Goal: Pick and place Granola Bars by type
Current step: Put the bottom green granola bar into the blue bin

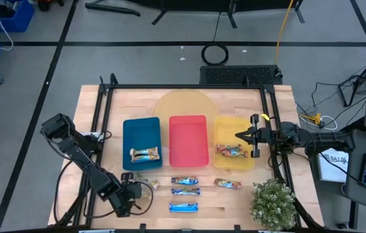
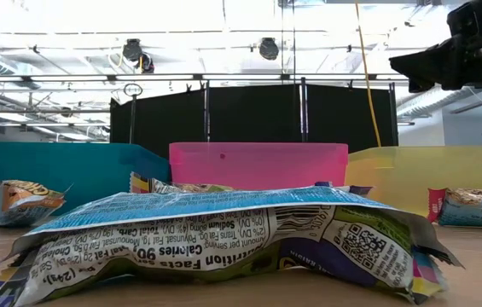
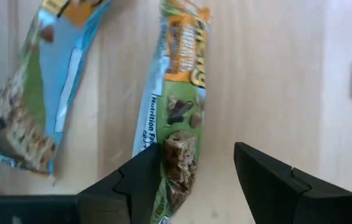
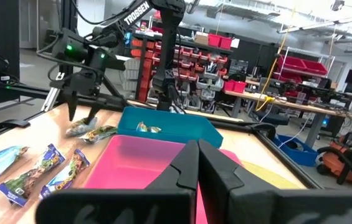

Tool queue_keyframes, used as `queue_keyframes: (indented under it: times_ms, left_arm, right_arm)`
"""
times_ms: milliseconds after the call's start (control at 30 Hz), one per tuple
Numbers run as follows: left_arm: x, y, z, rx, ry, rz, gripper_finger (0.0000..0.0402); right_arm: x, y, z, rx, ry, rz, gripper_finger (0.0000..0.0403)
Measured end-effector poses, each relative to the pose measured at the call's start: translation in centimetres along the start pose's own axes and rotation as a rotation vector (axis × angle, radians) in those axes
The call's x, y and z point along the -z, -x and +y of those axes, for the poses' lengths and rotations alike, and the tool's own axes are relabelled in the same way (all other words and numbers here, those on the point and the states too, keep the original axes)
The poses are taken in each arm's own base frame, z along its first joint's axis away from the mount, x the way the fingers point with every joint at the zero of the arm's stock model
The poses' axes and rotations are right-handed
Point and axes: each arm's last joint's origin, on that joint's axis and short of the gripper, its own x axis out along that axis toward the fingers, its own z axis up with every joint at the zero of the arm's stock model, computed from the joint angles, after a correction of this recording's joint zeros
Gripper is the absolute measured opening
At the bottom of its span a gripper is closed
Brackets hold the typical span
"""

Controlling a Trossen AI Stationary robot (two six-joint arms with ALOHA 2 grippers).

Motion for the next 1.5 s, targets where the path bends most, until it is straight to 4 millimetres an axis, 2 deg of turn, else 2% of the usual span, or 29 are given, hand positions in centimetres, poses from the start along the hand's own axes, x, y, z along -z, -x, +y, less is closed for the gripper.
queue_keyframes:
  times_ms: [267, 433, 667, 833, 1067, 1267, 1367, 1500]
  left_arm:
    - [-1.3, 1.5, -1.1, -0.038, -0.055, -0.067, 0.0211]
    - [-1.0, 1.6, -0.5, -0.118, -0.071, -0.035, 0.0212]
    - [-0.8, 1.6, -0.4, -0.121, -0.055, -0.010, 0.0212]
    - [0.0, 0.7, 0.4, -0.133, -0.031, 0.001, 0.0212]
    - [2.2, -1.4, 2.0, -0.072, 0.006, -0.005, 0.0212]
    - [2.9, -1.8, 2.3, -0.085, 0.004, -0.021, 0.0209]
    - [2.7, -1.7, 2.1, -0.088, 0.000, -0.021, 0.0189]
    - [2.1, -1.2, 1.4, -0.079, -0.024, -0.017, 0.0129]
  right_arm:
    - [0.0, 0.0, 0.0, -0.002, -0.030, -0.004, 0.0000]
    - [0.0, 0.0, 0.0, -0.002, -0.031, -0.004, 0.0000]
    - [0.0, 0.0, 0.0, -0.002, -0.029, -0.004, 0.0000]
    - [0.0, 0.0, 0.0, -0.002, -0.029, -0.004, 0.0000]
    - [0.0, 0.0, 0.0, -0.003, -0.028, 0.003, 0.0000]
    - [0.0, 0.0, 0.0, -0.003, -0.030, 0.004, 0.0000]
    - [0.0, 0.0, 0.0, -0.003, -0.033, 0.005, 0.0000]
    - [0.1, 0.0, 0.0, -0.004, -0.036, 0.008, 0.0000]
